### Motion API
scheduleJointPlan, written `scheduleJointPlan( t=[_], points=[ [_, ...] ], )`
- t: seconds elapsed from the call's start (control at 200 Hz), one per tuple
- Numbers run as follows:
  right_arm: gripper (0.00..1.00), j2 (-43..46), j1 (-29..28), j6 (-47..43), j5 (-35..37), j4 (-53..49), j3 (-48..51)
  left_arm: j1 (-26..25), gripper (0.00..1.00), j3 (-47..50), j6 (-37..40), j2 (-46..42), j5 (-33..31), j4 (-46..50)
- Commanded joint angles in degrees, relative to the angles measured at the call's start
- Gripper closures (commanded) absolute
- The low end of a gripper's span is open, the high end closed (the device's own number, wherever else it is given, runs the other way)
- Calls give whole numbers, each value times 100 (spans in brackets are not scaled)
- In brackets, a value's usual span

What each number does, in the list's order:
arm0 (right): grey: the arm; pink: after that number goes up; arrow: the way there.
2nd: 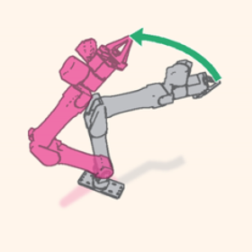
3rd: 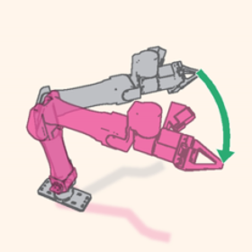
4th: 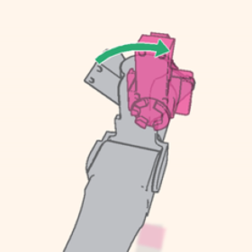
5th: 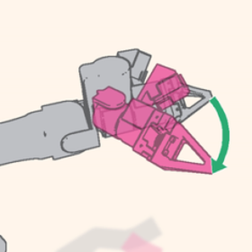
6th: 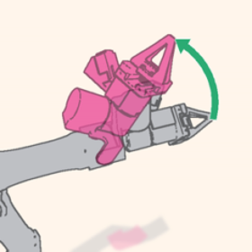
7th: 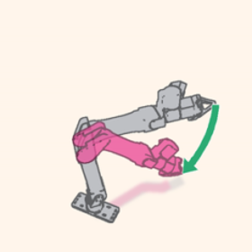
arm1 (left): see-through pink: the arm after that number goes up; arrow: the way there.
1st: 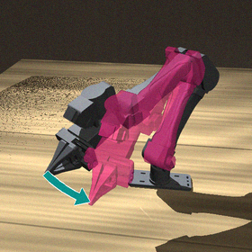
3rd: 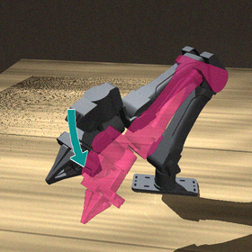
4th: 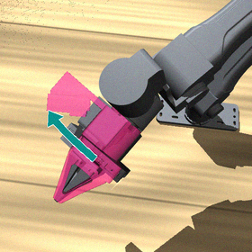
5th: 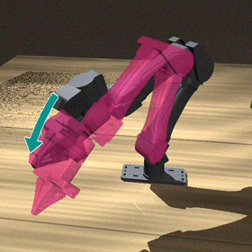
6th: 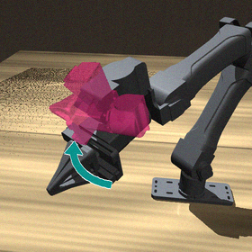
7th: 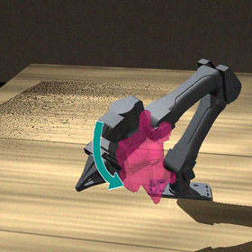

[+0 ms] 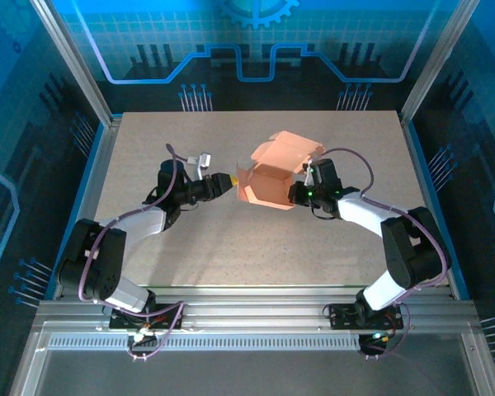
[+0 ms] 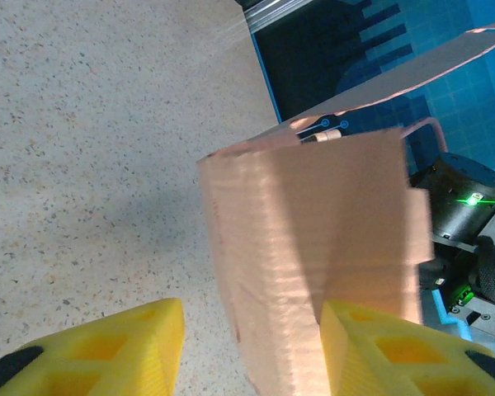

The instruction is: Fold the paper box

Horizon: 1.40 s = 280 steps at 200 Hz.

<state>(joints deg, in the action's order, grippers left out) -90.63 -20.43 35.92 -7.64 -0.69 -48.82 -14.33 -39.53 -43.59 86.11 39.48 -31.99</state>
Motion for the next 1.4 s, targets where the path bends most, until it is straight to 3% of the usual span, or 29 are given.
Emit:
scheduleJointPlan(
  t=[0.0, 0.305, 0.45, 0.685, 0.911, 1.336, 1.396],
  points=[
    [100, 133, -177, -248, 543, -406, -384, -134, 53, -280, 184, 158, 81, 336],
    [100, 126, -378, -338, 845, -635, -519, -303, 54, -407, 166, 451, 14, 360],
    [100, -71, -516, -423, 1387, -1151, -776, -394, 58, -522, 224, 433, 0, 535],
    [100, -391, -792, -530, 2184, -1756, -1171, -429, 48, -646, 391, 507, -73, 916],
    [100, -615, -1007, -621, 2615, -2049, -1445, -516, 49, -836, 343, 641, -125, 1139],
    [100, -710, -1140, -474, 2745, -2164, -1610, -667, 56, -1118, 728, 878, -551, 1956],
    [100, -746, -1131, -438, 2780, -2189, -1613, -681, 54, -1024, 739, 719, -579, 1779]
  ],
)
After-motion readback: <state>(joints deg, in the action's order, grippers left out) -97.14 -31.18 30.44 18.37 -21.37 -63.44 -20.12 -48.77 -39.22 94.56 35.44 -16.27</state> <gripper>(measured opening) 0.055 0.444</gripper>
